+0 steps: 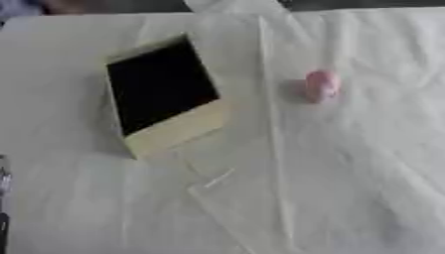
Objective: Pick up objects on the table and place them in the box.
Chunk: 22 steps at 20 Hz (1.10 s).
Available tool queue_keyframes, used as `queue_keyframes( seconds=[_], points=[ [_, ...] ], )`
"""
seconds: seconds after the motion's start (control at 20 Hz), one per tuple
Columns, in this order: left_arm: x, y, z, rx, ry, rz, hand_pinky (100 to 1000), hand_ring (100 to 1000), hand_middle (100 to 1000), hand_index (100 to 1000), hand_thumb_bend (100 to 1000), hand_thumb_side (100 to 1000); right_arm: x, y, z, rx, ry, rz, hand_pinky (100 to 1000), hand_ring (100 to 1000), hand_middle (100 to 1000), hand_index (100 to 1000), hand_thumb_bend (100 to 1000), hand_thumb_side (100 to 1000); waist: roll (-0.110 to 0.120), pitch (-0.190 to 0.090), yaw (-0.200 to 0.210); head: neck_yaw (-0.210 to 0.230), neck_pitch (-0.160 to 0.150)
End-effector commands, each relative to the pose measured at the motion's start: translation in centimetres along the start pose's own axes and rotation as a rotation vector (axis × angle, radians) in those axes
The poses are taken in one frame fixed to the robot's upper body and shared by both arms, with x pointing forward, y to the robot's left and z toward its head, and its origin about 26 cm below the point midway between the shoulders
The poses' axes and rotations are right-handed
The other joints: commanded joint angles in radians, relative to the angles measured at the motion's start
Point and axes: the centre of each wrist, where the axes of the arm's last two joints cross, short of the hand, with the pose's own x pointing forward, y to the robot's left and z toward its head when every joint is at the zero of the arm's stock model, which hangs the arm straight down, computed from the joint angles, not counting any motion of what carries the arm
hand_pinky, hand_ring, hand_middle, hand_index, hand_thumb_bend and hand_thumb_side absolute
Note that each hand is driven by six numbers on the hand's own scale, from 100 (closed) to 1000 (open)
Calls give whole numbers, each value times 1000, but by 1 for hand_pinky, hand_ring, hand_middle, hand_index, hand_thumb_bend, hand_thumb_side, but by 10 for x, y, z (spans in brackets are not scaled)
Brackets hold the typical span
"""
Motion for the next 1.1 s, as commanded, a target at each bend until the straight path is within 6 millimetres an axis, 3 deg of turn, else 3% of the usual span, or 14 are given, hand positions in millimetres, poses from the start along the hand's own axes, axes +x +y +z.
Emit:
queue_keyframes(
  seconds=[0.05, 0.3, 0.5, 0.6, 0.85, 1.1],
  points=[
    [6, 3, -5, -2, -34, -7, 704, 715, 725, 834, 100, 742, -3, -17, 1, -31, 0, 23, 853, 771, 744, 846, 100, 761, -1, -21, 2, -4, -9],
    [6, 3, -5, -3, -34, -7, 704, 714, 725, 833, 100, 745, -1, -17, 0, -26, -6, 23, 855, 777, 751, 851, 100, 768, -1, -19, 2, -9, -10],
    [6, 2, -5, -6, -32, -4, 704, 714, 726, 833, 100, 746, 6, -13, -12, 28, -48, 40, 865, 806, 786, 875, 100, 761, 1, -15, 3, -18, -11],
    [6, 2, -5, -9, -32, -2, 704, 714, 726, 833, 100, 747, 9, -7, -22, 96, -81, 50, 871, 825, 808, 892, 100, 714, 1, -14, 5, -28, -10],
    [6, 1, -5, -14, -30, 1, 704, 713, 725, 832, 100, 748, 13, 9, -41, 340, -161, 73, 900, 878, 849, 928, 100, 480, 2, -15, 10, -39, -7],
    [6, 1, -6, -18, -30, 5, 704, 713, 725, 832, 100, 748, 16, 16, -53, 546, -200, 143, 924, 909, 867, 930, 100, 389, 1, -16, 12, -42, -5]
  ],
)
